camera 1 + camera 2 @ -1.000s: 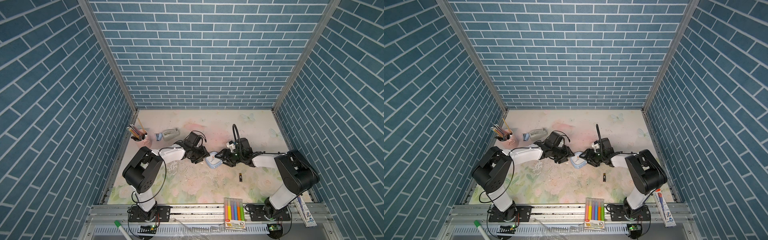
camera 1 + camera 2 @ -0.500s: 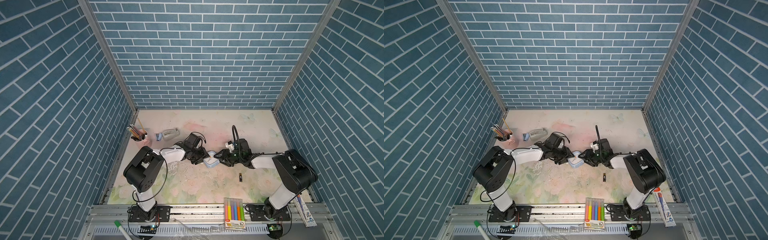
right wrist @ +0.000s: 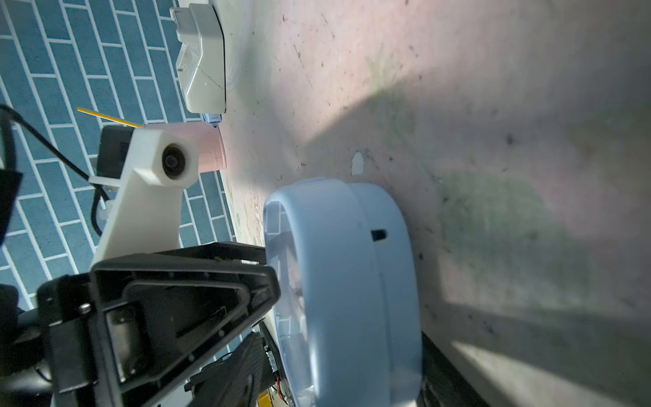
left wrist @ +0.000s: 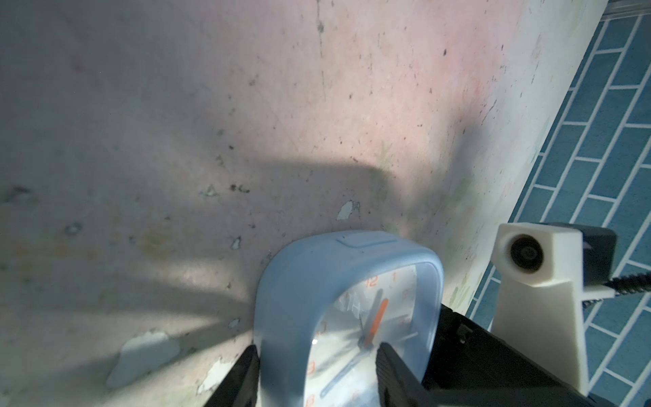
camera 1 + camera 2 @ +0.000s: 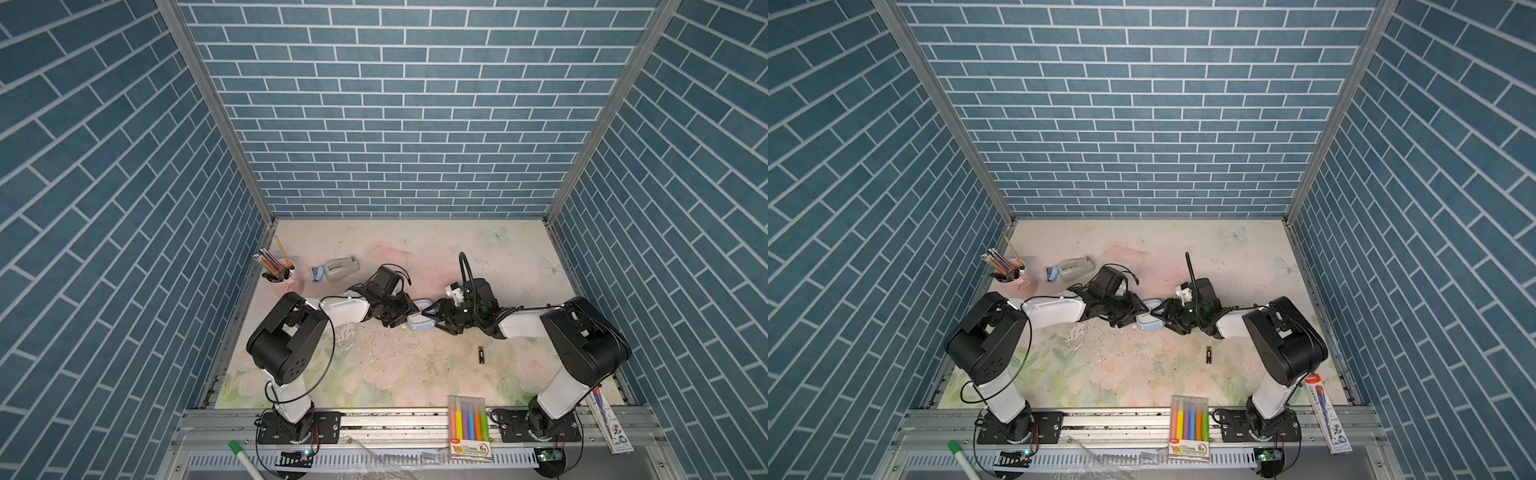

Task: Insert the battery into the alarm
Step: Pick up the alarm from the center of the board.

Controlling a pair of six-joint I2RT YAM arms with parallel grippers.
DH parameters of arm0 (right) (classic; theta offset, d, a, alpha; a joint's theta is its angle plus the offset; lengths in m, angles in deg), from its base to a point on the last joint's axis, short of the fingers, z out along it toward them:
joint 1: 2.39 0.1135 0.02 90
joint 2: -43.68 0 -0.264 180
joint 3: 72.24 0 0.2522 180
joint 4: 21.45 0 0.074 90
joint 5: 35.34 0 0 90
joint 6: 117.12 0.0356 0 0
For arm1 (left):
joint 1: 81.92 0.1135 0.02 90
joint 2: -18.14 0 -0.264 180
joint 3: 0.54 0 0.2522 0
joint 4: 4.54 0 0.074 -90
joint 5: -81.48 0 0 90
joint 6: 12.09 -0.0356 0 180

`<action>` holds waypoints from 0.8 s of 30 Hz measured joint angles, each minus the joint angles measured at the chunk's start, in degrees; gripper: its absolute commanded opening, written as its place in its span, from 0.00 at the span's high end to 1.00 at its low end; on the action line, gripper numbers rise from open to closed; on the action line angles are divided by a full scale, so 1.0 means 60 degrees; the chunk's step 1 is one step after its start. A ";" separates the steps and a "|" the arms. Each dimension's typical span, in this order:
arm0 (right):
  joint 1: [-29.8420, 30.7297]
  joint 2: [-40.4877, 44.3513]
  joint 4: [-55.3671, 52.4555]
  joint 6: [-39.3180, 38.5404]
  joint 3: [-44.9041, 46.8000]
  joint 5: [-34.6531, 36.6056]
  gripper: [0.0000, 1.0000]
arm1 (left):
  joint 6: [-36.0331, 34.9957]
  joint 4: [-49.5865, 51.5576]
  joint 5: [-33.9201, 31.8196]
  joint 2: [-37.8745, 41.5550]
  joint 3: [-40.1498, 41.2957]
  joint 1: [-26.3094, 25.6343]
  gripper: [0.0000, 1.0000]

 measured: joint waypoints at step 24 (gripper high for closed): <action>0.0350 0.1887 -0.4550 -0.2543 -0.2102 0.2237 0.98 | -0.0433 0.1829 -0.0226 0.1792 -0.0892 0.0721 0.25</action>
